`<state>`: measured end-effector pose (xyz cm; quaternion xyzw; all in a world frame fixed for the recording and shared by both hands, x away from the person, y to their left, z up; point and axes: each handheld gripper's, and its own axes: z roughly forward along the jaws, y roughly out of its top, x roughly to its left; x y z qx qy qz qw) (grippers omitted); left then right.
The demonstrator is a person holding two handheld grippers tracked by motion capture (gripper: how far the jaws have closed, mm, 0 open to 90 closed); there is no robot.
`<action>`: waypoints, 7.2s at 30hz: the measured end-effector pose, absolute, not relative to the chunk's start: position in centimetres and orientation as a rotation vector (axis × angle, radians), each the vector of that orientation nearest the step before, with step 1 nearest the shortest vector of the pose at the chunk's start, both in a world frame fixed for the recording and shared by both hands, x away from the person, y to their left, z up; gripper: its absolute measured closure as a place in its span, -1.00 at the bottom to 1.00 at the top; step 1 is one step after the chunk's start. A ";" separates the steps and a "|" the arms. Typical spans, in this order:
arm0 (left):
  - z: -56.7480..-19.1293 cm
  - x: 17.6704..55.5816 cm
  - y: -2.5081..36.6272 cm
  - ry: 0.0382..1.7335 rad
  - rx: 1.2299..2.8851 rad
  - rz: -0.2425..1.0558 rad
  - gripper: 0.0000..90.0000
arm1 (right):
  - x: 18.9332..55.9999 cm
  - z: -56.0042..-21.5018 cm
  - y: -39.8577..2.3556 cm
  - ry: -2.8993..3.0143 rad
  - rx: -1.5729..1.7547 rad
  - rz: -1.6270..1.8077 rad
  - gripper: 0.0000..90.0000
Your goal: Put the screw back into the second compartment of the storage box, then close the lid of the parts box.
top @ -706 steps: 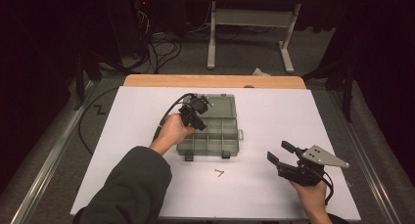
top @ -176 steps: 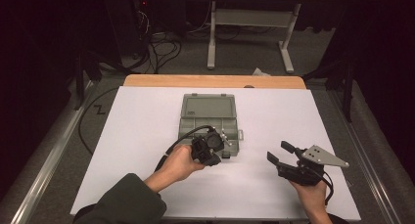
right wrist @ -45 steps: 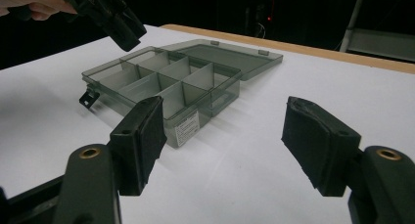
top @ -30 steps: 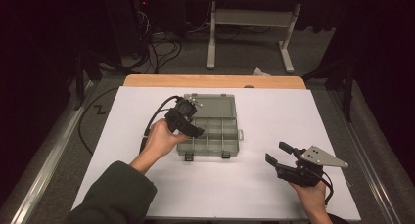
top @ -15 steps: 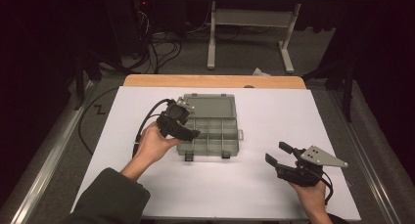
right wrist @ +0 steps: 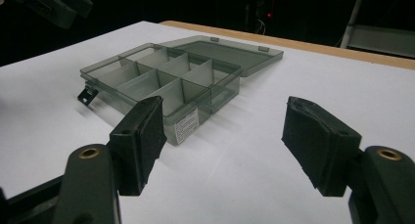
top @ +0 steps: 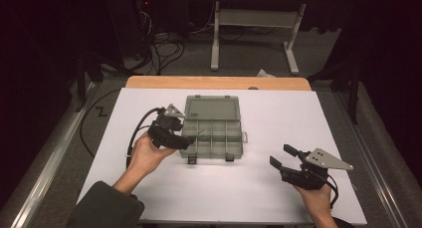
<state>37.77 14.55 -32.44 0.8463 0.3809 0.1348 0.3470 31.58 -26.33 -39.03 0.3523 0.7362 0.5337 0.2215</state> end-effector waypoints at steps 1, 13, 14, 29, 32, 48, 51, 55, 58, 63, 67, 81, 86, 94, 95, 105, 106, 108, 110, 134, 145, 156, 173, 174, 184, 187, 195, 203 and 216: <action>-32.5 37.6 14.7 0.995 2.185 0.360 -0.20 | 31.6 -39.0 -26.3 2.032 0.980 1.474 -0.26; -33.0 35.7 16.5 0.983 2.072 0.435 -0.19 | 31.6 -39.1 -26.3 2.033 0.979 1.468 -0.26; -33.0 35.5 16.7 0.977 2.066 0.438 -0.19 | 31.6 -39.1 -26.3 2.034 0.980 1.468 -0.26; -34.1 33.8 19.3 0.991 1.911 0.490 -0.16 | 31.7 -39.1 -26.2 2.038 0.980 1.461 -0.26; -34.5 33.4 19.7 0.992 1.895 0.512 -0.14 | 31.7 -39.1 -26.2 2.037 0.978 1.465 -0.26; -36.8 31.9 21.3 0.964 1.752 0.531 -0.15 | 31.7 -39.2 -26.3 2.024 1.000 1.455 -0.26; -37.4 31.5 21.2 0.942 1.741 0.575 -0.15 | 31.6 -39.1 -26.4 2.012 1.018 1.458 -0.26; -37.9 31.4 21.6 0.956 1.724 0.563 -0.14 | 31.4 -39.2 -26.4 2.010 1.028 1.460 -0.27; -38.2 31.2 21.8 0.960 1.719 0.558 -0.15 | 31.4 -39.2 -26.4 2.008 1.028 1.454 -0.27; -38.5 31.1 21.5 0.945 1.705 0.573 -0.17 | 31.2 -39.1 -26.6 1.985 1.031 1.454 -0.30; -38.6 31.1 21.3 0.933 1.730 0.576 -0.18 | 31.3 -39.2 -26.6 1.987 1.042 1.444 -0.32; -38.9 31.8 20.9 0.956 1.764 0.539 -0.19 | 30.9 -39.2 -26.8 1.983 1.048 1.441 -0.31; -38.8 32.1 20.7 0.960 1.787 0.523 -0.19 | 31.0 -39.2 -26.7 1.977 1.040 1.446 -0.31; -37.8 33.2 20.3 0.991 1.829 0.485 -0.24 | 31.0 -39.2 -26.7 1.974 1.056 1.462 -0.33; -37.7 33.3 20.2 0.992 1.831 0.474 -0.24 | 31.0 -39.1 -26.7 1.968 1.059 1.464 -0.33; -36.6 36.3 19.4 1.024 1.850 0.414 -0.27 | 31.2 -38.8 -25.8 1.982 1.012 1.428 -0.33; -36.5 36.6 19.4 1.030 1.854 0.404 -0.27 | 31.3 -38.8 -25.8 1.984 1.021 1.422 -0.33; -36.2 37.2 19.2 1.035 1.869 0.400 -0.28 | 31.7 -38.7 -25.6 1.991 1.020 1.414 -0.34; -36.1 38.0 19.1 1.047 1.885 0.393 -0.28 | 32.2 -38.6 -25.4 1.995 1.026 1.416 -0.34; -35.9 44.3 17.2 1.182 2.007 0.308 -0.31 | 36.5 -38.0 -21.7 2.111 1.108 1.312 -0.28; -36.2 46.5 16.5 1.233 2.041 0.282 -0.32 | 38.5 -38.2 -20.0 2.188 1.180 1.261 -0.23; -36.6 48.2 16.1 1.303 2.067 0.220 -0.34 | 40.9 -37.6 -18.4 2.278 1.265 1.200 -0.18; -36.9 51.1 15.7 1.394 2.071 0.181 -0.36 | 44.7 -36.7 -16.5 2.389 1.378 1.057 -0.10; -36.9 51.2 15.7 1.401 2.068 0.184 -0.36 | 44.9 -36.7 -16.4 2.395 1.375 1.053 -0.09; -37.7 53.0 15.3 1.452 2.071 0.165 -0.36 | 46.2 -37.3 -15.5 2.458 1.426 0.965 0.07; -37.9 53.3 15.1 1.463 2.077 0.165 -0.35 | 46.2 -37.3 -15.4 2.472 1.432 0.955 0.11; -38.4 54.3 14.4 1.529 2.081 0.135 -0.35 | 46.4 -37.4 -15.2 2.512 1.428 0.920 0.17; -39.0 54.9 14.1 1.495 2.105 0.140 -0.33 | 46.4 -36.9 -14.6 2.558 1.423 0.884 0.20; -40.1 55.6 14.4 1.532 2.080 0.080 -0.31 | 46.7 -37.2 -14.3 2.594 1.434 0.833 0.22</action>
